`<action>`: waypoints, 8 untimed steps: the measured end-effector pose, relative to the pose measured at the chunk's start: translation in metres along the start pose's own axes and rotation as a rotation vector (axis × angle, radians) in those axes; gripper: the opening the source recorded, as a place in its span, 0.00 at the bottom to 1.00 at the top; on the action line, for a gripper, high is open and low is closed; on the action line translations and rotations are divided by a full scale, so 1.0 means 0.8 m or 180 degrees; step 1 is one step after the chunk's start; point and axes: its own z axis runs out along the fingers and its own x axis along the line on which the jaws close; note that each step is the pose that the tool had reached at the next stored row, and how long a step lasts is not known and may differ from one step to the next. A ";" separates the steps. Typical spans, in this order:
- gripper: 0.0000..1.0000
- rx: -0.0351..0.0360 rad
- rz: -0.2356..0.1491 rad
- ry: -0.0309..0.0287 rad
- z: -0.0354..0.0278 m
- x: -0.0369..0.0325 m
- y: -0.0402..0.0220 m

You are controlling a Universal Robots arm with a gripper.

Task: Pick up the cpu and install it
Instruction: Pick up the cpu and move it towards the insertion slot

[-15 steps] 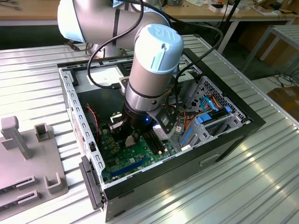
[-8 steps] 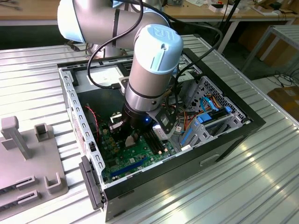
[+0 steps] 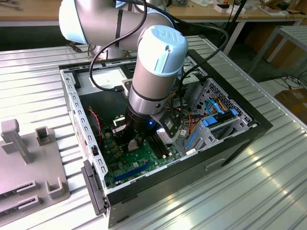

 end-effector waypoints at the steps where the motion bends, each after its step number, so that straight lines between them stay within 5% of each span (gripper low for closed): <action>1: 0.49 0.0000 0.0000 -0.0001 0.0000 -0.0001 0.0000; 2: 0.55 0.0000 0.0000 -0.0001 0.0001 0.0000 0.0000; 8: 0.55 0.0001 0.0000 0.0000 -0.0001 -0.0004 -0.0001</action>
